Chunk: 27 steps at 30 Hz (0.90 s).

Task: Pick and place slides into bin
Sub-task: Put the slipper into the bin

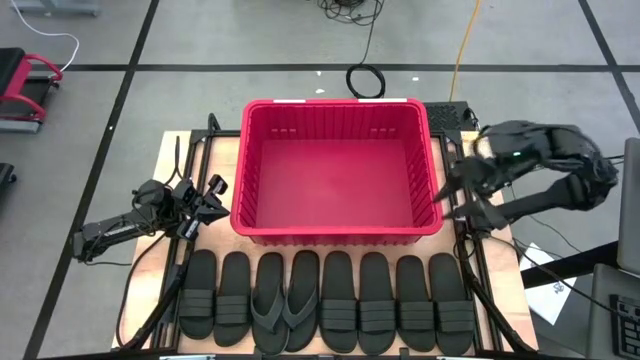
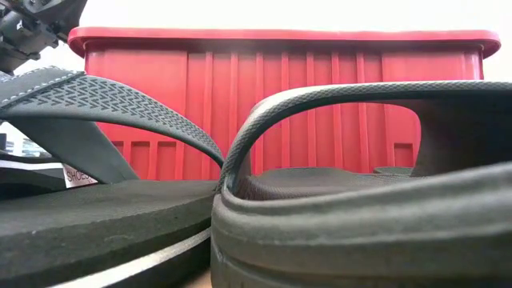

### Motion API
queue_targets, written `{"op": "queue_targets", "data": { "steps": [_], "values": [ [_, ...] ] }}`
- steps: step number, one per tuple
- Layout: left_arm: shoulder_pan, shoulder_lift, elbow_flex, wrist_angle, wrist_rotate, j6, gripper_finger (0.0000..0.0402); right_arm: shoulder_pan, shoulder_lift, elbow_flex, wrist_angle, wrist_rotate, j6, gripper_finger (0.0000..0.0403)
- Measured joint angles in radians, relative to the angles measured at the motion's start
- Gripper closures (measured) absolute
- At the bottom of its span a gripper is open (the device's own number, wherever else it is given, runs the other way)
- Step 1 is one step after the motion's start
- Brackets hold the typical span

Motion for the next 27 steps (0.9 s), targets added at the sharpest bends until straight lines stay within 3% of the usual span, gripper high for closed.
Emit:
{"op": "queue_targets", "data": {
  "steps": [6,12,19,27],
  "values": [
    [0.000,0.000,0.000,0.000,0.000,0.000,0.0382,0.169,0.137,0.069,-0.150,-0.061,0.178,0.0202],
    [0.000,0.000,0.000,0.000,0.000,0.000,0.0382,0.379,0.223,0.042,-0.216,-0.037,0.243,0.0202],
    [0.000,0.000,0.000,0.000,0.000,0.000,0.0382,0.483,0.205,-0.125,-0.190,-0.030,0.342,0.0202],
    [0.000,0.000,0.000,0.000,0.000,0.000,0.0382,0.540,0.085,-0.400,0.078,-0.029,0.542,0.0202]
  ]
}}
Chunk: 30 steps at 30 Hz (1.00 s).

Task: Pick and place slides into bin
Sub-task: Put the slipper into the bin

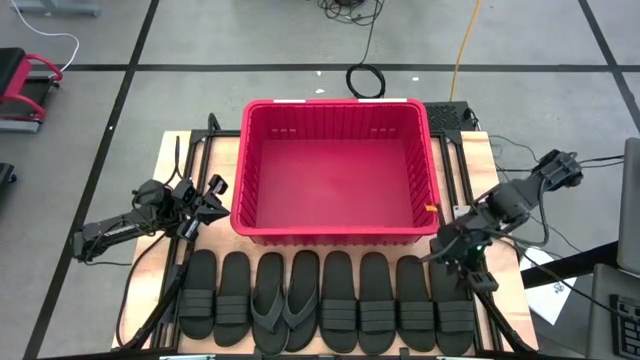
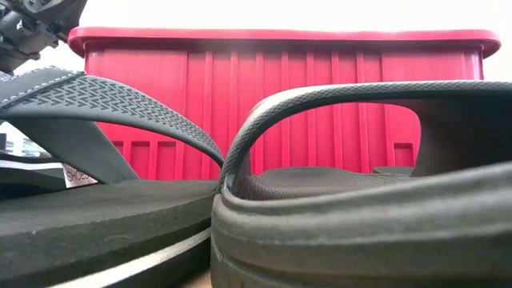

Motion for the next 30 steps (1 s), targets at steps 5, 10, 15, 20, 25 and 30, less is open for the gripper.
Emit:
{"op": "queue_targets", "data": {
  "steps": [5,10,15,20,25,30],
  "values": [
    [0.000,0.000,0.000,0.000,0.000,0.000,0.0382,0.047,-0.076,-0.209,0.139,-0.002,0.127,0.0202],
    [0.000,0.000,0.000,0.000,0.000,0.000,0.0382,0.077,-0.142,-0.403,0.322,-0.012,0.278,0.0202],
    [0.000,0.000,0.000,0.000,0.000,0.000,0.0382,0.119,-0.187,-0.545,0.443,-0.044,0.366,0.0202],
    [0.000,0.000,0.000,0.000,0.000,0.000,0.0382,0.153,-0.217,-0.650,0.604,-0.102,0.442,0.0202],
    [0.000,0.000,0.000,0.000,0.000,0.000,0.0382,0.188,-0.221,-0.751,0.770,-0.107,0.530,0.0202],
    [0.000,0.000,0.000,0.000,0.000,0.000,0.0382,0.229,-0.221,-0.841,0.886,-0.043,0.611,0.0202]
  ]
}}
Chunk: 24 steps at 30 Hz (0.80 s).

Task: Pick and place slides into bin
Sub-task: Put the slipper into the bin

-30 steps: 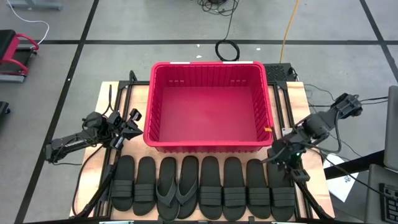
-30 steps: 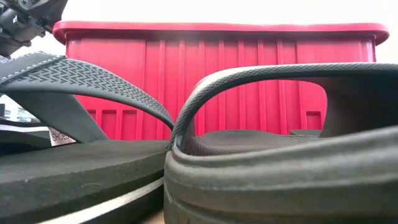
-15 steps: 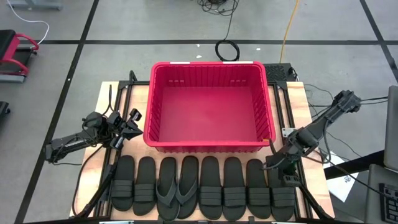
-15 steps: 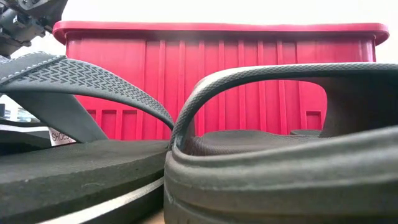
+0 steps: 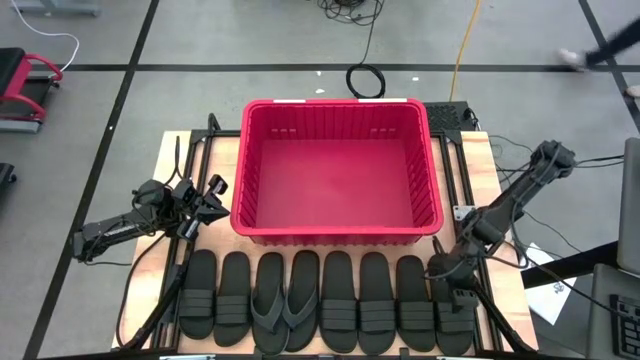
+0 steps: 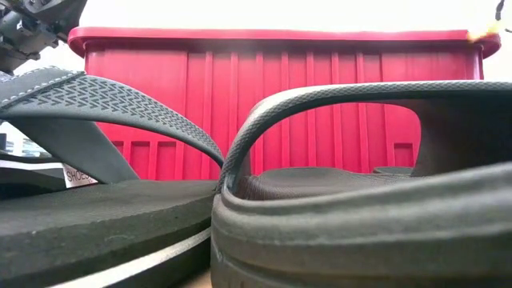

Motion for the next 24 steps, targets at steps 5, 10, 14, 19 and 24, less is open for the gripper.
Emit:
{"op": "queue_targets", "data": {
  "steps": [5,10,14,19,24],
  "values": [
    [0.000,0.000,0.000,0.000,0.000,0.000,0.0382,0.034,0.000,-0.088,0.123,0.041,0.093,0.0202],
    [0.000,0.000,0.000,0.000,0.000,0.000,0.0382,0.088,0.000,-0.168,0.308,0.062,0.180,0.0202],
    [0.000,0.000,0.000,0.000,0.000,0.000,0.0382,0.132,0.001,-0.200,0.391,0.100,0.223,0.0202],
    [0.000,0.000,0.000,0.000,0.000,0.000,0.0382,0.146,0.002,-0.205,0.393,0.140,0.226,0.0202],
    [0.000,0.000,0.000,0.000,0.000,0.000,0.0382,0.146,0.002,-0.205,0.396,0.144,0.211,0.0202]
  ]
}}
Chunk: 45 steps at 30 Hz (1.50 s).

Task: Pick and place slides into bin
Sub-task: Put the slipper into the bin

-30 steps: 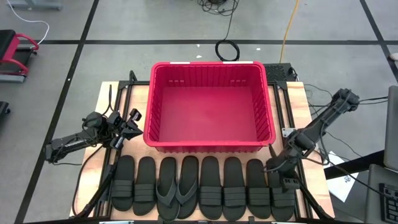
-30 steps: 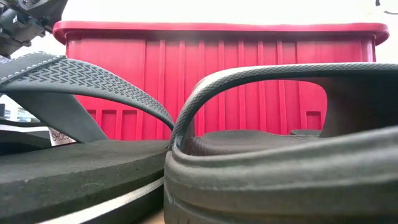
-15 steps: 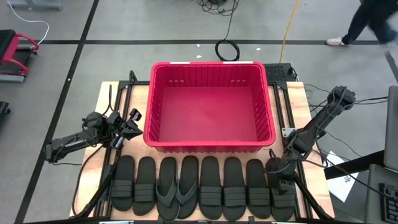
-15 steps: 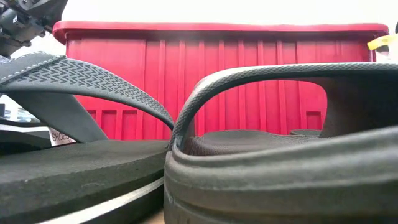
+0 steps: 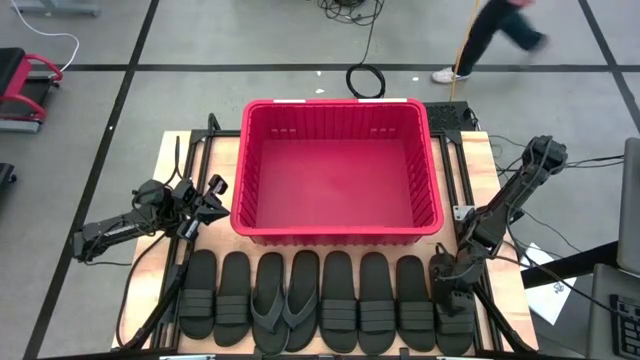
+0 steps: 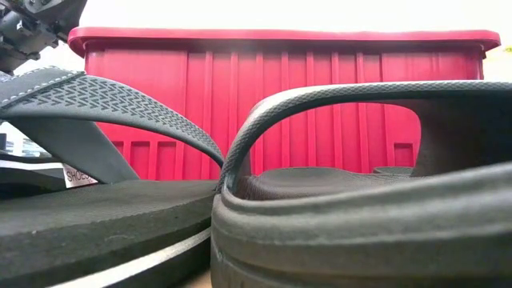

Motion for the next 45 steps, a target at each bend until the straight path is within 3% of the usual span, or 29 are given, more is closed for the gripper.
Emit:
{"op": "queue_targets", "data": {
  "steps": [7,14,27,45],
  "values": [
    [0.000,0.000,0.000,0.000,0.000,0.000,0.0382,0.000,-0.002,-0.001,0.041,-0.023,0.037,0.0203],
    [0.000,0.000,0.000,0.000,0.000,0.000,0.0382,-0.004,-0.017,0.027,0.003,0.044,0.023,0.0211],
    [0.000,0.000,0.000,0.000,0.000,0.000,0.0382,-0.014,-0.079,0.092,-0.328,0.050,-0.008,0.0212],
    [0.000,0.000,0.000,0.000,0.000,0.000,0.0382,-0.013,-0.068,0.089,-0.234,0.049,-0.126,0.0212]
  ]
}}
